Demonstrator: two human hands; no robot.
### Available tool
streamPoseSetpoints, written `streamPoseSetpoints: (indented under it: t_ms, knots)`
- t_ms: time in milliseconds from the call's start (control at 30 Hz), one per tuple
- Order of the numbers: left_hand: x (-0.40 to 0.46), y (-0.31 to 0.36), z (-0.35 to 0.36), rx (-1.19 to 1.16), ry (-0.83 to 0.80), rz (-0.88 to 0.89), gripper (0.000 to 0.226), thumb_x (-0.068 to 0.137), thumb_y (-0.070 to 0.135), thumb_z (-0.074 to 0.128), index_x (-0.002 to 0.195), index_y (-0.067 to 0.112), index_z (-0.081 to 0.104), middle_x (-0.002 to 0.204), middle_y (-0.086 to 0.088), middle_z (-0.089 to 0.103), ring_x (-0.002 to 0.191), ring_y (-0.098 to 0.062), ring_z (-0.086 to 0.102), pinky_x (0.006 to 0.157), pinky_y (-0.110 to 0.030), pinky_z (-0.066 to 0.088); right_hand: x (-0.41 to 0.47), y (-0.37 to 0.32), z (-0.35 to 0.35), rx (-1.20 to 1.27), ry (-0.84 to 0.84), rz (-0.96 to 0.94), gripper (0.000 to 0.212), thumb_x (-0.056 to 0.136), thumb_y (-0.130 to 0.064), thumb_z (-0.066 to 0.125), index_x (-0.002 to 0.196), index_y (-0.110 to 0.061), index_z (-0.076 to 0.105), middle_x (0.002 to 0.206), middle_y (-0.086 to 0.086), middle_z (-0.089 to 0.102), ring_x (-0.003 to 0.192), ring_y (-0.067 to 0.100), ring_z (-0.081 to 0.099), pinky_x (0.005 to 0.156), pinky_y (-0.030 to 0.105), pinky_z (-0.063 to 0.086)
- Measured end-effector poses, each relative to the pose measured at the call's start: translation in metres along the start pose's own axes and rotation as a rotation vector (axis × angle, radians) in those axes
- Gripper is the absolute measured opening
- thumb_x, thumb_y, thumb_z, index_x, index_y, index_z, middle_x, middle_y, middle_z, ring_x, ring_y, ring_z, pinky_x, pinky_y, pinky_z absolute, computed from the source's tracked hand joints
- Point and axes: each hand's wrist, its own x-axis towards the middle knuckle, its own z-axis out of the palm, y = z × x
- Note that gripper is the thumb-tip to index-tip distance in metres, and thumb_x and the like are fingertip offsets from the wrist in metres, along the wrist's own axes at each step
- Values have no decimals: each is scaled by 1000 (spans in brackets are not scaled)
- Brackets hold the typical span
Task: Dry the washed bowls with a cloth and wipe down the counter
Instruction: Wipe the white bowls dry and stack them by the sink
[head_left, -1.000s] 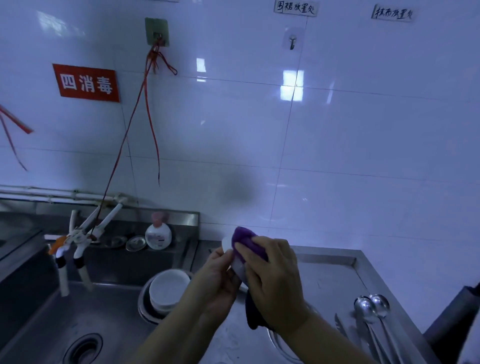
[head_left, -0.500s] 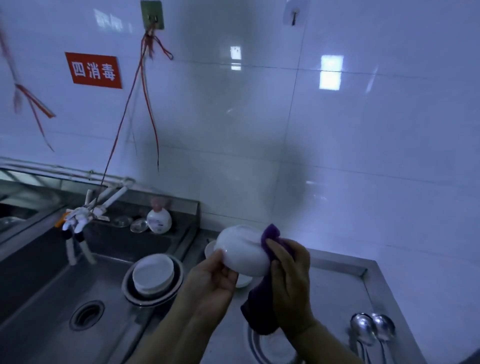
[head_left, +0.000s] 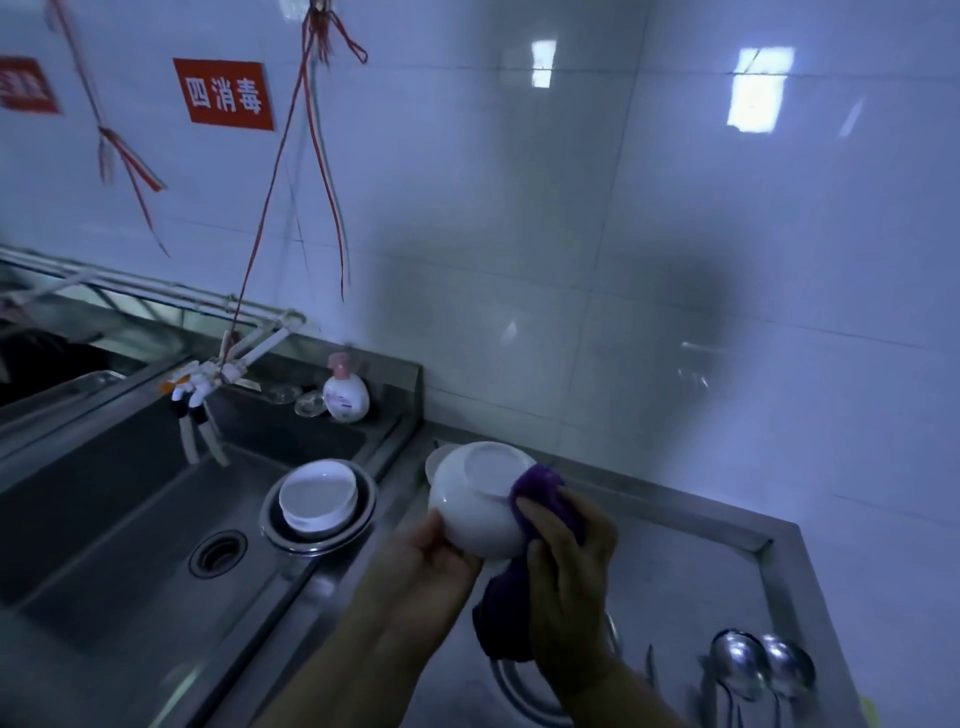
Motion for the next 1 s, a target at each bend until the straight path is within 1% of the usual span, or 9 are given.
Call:
streamPoseSetpoints:
  t_ms: [133,267,367,467,567,700,800,900,1000]
  knots:
    - [1,-5,-4,144,-12,53,38,94,11,40,128,-3,50,125,-25,58,123,-36,50,112,-47,29,6,4,-9,260,-25,323,31,91,-15,39,109,-34,56,119,9,49,109,3,47,91,10,38]
    - [0,-10,-7,369,-26,142,33,97,8,33,116,1,59,115,-18,66,108,-27,61,94,-38,44,19,15,-26,305,-145,336,32,89,-10,39,110,-28,56,111,3,54,102,2,50,86,10,39]
    - [0,-13,-8,501,-29,179,27,89,9,43,107,1,61,104,-18,70,96,-25,64,84,-36,47,24,17,-32,288,-231,352,32,89,-15,38,109,-36,54,114,-4,52,104,7,50,86,15,41]
    - [1,-16,-9,658,-32,217,25,88,11,44,105,3,61,99,-15,71,88,-23,66,75,-32,51,26,13,-36,201,-250,253,30,91,-18,40,108,-37,56,115,-10,48,106,6,46,87,21,42]
    - [-2,-23,-6,859,-17,259,24,94,8,40,102,7,63,90,-8,72,78,-16,67,59,-23,52,25,6,-36,10,-247,55,32,91,-28,41,109,-19,66,112,3,51,100,17,46,81,30,44]
    - [-9,-29,-2,1068,-6,302,24,95,11,42,106,15,63,102,-6,68,91,-18,65,67,-23,50,25,-7,-31,-125,-204,-50,33,89,-26,43,100,-16,71,105,7,58,98,15,46,75,27,45]
    - [-13,-29,3,1159,-51,367,24,95,8,42,103,14,64,100,-7,66,84,-13,64,64,-18,49,35,-9,-32,-20,-205,106,32,88,-27,40,93,-18,71,101,-1,56,94,13,48,76,23,43]
    - [-14,-28,5,1210,-74,429,23,95,6,42,94,11,65,95,-13,64,83,-21,59,66,-23,46,43,-4,-36,240,-215,365,27,86,-20,38,85,-26,64,97,-3,57,89,8,52,76,16,42]
    - [-12,-25,1,1189,-79,423,24,94,5,42,91,9,65,92,-15,63,78,-18,57,67,-24,43,44,6,-37,395,-239,582,28,93,-15,38,90,-23,64,98,0,62,84,-2,56,73,8,43]
